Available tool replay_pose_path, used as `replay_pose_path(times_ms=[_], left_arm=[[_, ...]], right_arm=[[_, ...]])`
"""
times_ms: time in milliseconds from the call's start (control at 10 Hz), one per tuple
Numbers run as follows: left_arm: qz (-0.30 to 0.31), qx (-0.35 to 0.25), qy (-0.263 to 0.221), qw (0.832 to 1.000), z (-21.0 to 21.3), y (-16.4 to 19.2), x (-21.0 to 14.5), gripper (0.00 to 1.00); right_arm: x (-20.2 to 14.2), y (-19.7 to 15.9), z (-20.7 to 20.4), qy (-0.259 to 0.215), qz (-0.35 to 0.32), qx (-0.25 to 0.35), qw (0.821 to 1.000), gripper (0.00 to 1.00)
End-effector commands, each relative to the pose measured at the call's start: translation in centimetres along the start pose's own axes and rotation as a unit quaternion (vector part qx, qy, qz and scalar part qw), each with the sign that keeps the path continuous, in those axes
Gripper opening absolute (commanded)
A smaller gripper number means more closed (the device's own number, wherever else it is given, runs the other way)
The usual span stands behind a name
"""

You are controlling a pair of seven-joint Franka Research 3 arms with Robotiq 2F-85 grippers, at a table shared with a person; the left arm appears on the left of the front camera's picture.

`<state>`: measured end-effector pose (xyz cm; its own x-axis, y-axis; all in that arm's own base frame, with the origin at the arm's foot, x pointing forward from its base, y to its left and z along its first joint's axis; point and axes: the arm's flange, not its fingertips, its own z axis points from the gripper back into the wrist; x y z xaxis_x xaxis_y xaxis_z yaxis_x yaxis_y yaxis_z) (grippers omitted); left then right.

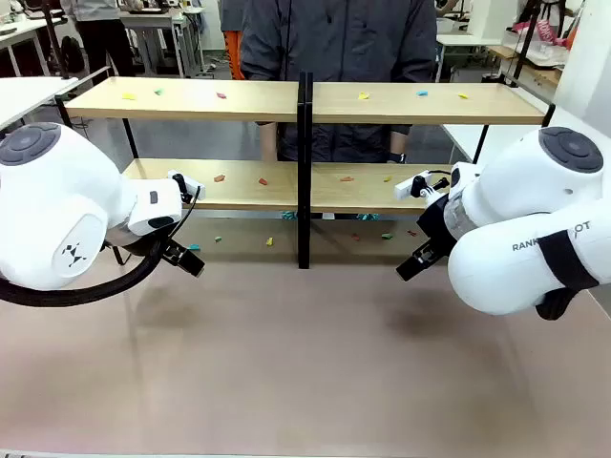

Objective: Clean the shelves.
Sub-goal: Pick up the Duster when the human hands it over.

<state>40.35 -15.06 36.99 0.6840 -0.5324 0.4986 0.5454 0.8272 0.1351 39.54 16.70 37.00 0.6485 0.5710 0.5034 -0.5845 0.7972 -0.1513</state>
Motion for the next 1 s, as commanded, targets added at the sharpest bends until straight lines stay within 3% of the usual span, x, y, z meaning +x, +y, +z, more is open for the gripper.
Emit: replay_pose_path(times_ms=[0,900], left_arm=[[0.0,0.0,0.0,1.0,0.01,0.0,0.01,1.0],[0.0,0.0,0.0,1.0,0.01,0.0,0.01,1.0]], right_arm=[[0.0,0.0,0.0,0.0,0.0,0.0,1.0,1.0],[0.0,0.0,0.0,0.0,0.0,0.0,1.0,1.0]])
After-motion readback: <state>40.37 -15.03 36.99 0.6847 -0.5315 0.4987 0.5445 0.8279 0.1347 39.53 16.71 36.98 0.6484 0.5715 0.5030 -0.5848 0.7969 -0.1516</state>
